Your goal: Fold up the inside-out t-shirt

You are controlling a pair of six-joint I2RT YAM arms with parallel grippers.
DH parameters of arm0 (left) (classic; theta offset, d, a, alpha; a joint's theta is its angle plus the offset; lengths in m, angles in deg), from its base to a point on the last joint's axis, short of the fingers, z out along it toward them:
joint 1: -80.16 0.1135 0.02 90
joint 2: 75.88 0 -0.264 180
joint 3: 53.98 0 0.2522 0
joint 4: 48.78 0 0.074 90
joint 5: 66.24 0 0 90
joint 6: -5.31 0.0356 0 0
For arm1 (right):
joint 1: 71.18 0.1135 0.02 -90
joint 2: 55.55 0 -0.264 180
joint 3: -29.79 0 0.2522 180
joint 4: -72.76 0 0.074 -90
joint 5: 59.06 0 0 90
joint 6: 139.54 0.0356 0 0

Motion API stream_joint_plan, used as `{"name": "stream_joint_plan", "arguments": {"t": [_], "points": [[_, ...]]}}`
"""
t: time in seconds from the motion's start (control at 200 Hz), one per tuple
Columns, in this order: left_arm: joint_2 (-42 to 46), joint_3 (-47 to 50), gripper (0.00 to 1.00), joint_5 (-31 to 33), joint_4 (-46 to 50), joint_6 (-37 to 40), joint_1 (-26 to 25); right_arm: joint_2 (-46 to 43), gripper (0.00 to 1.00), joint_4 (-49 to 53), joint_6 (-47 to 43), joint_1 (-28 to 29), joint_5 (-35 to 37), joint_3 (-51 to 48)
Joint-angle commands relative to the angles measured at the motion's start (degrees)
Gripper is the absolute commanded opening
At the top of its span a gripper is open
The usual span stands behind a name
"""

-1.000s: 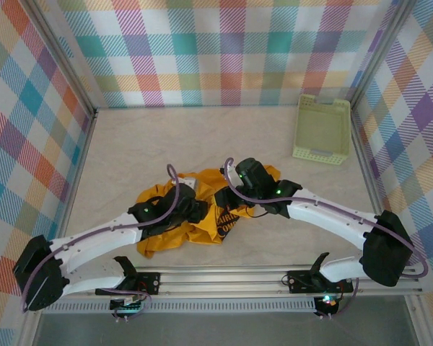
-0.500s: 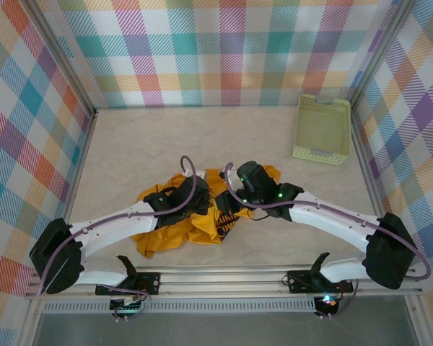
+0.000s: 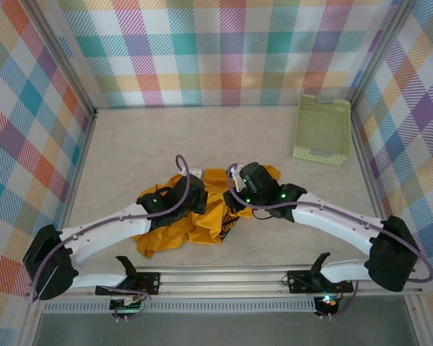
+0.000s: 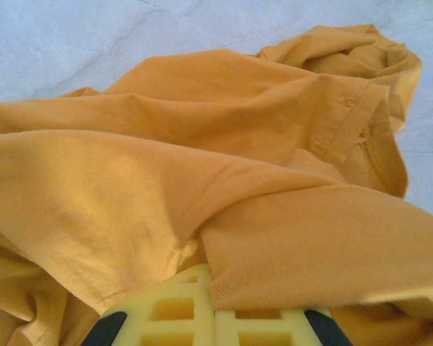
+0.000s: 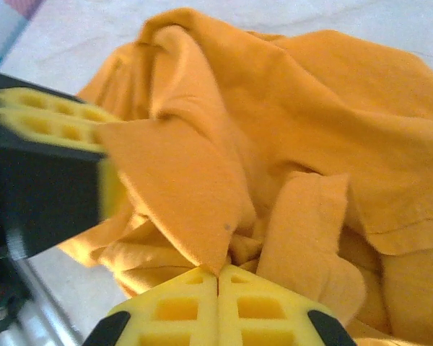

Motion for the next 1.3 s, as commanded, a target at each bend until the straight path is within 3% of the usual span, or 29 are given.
{"name": "stream_joint_plan", "arguments": {"t": [0.0, 0.03, 0.195, 0.395, 0.54, 1.094, 1.294], "points": [[2.24, -1.2, 0.0, -3.04, -0.24, -0.79, -0.48, 1.81, 0.2, 4.1, 1.3, -0.91, 7.79, 1.4], [2.28, -1.32, 0.0, -4.02, -0.5, -0.95, -0.52, 2.17, 0.28, 5.12, 2.05, -0.91, 9.89, 1.82], [0.68, -2.45, 0.0, -6.72, -0.71, -2.34, -0.42, -1.14, 0.43, 5.34, 4.75, 1.41, 10.4, 0.91], [-0.46, -3.75, 0.0, -8.48, -1.06, -3.86, 0.37, -6.55, 0.5, -2.77, 9.5, 10.84, 7.39, -2.91], [-0.67, -4.58, 0.0, -9.15, -1.02, -4.21, 0.86, -1.32, 0.48, -7.19, 13.88, 12.12, 4.7, -3.44], [0.15, -4.18, 0.0, -11.12, -1.73, -6.18, 1.36, 9.72, 0.45, -19.34, 21.49, 9.35, 13.45, -3.78], [1.43, -2.33, 0.0, -12.72, -2.96, -8.14, 1.38, 10.35, 0.45, -28.83, 20.51, 8.83, 16.21, -6.64]]}}
